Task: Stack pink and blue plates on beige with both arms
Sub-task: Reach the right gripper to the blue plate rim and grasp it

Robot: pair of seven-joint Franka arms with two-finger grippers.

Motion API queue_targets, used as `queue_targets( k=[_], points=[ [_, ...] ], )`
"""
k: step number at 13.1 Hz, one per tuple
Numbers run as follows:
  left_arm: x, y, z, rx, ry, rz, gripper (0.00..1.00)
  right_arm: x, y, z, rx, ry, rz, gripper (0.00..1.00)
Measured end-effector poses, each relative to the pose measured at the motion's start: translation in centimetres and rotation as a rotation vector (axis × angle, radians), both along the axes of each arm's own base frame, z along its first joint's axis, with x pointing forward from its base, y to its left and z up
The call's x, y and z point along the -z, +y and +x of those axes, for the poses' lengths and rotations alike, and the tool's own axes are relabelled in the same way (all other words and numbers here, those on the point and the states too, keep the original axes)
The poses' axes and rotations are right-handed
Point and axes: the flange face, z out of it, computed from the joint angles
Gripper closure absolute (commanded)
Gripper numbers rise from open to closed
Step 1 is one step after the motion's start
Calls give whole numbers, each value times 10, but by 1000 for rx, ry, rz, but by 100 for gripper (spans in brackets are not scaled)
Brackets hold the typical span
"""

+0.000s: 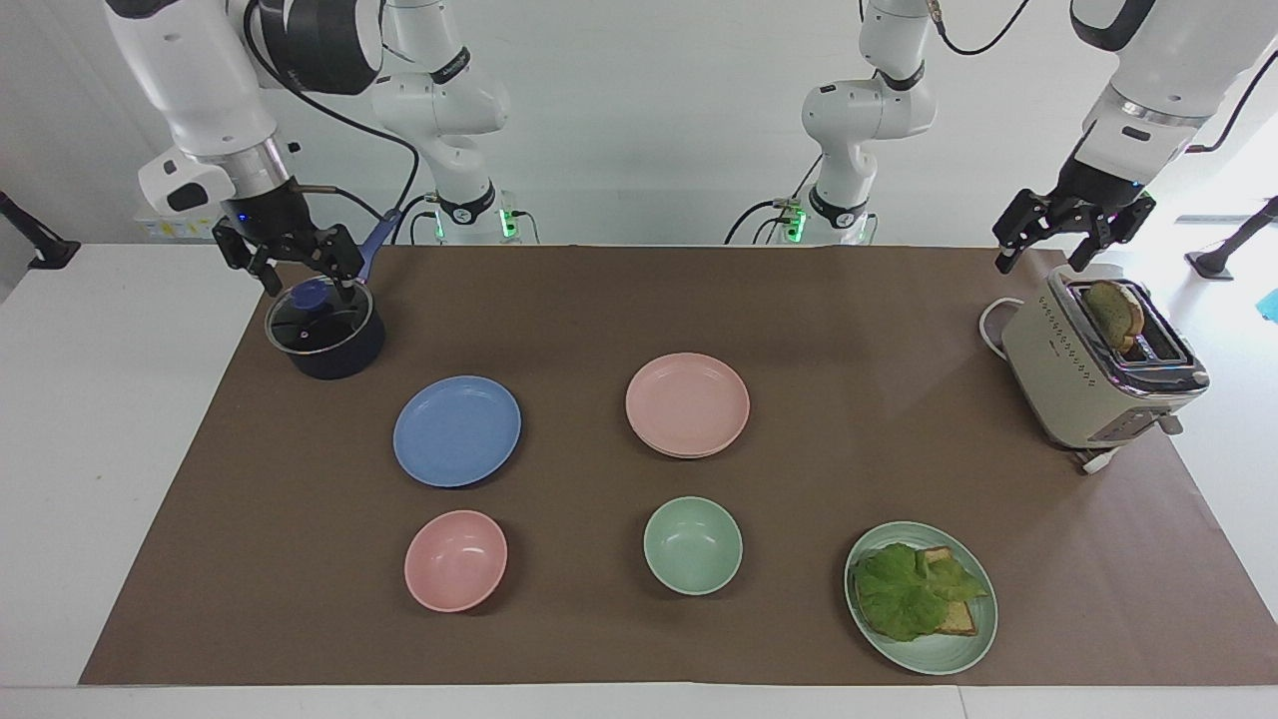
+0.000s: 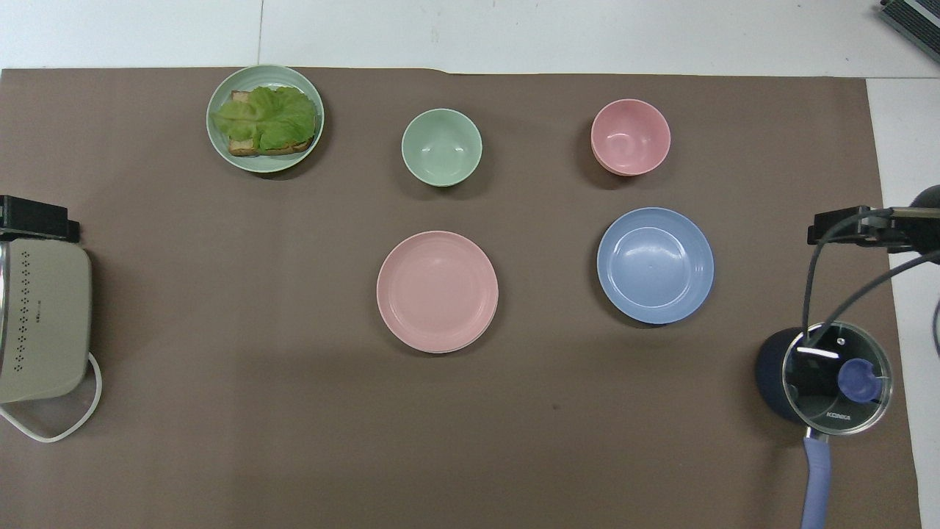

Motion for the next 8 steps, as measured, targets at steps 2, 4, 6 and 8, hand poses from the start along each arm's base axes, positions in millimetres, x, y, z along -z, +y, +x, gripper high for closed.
queue_targets(
  k=[2, 4, 6, 8],
  points=[
    [0, 0, 0, 0, 0, 0, 0, 52, 12, 17, -29, 23, 6, 0],
    [0, 0, 0, 0, 0, 0, 0, 101, 21, 37, -45, 25, 24, 0],
    [0, 0, 0, 1, 0, 0, 0, 142, 25, 49, -81, 23, 29, 0],
    [0, 0, 0, 1, 0, 0, 0, 181, 24, 52, -119, 16, 29, 0]
  ],
)
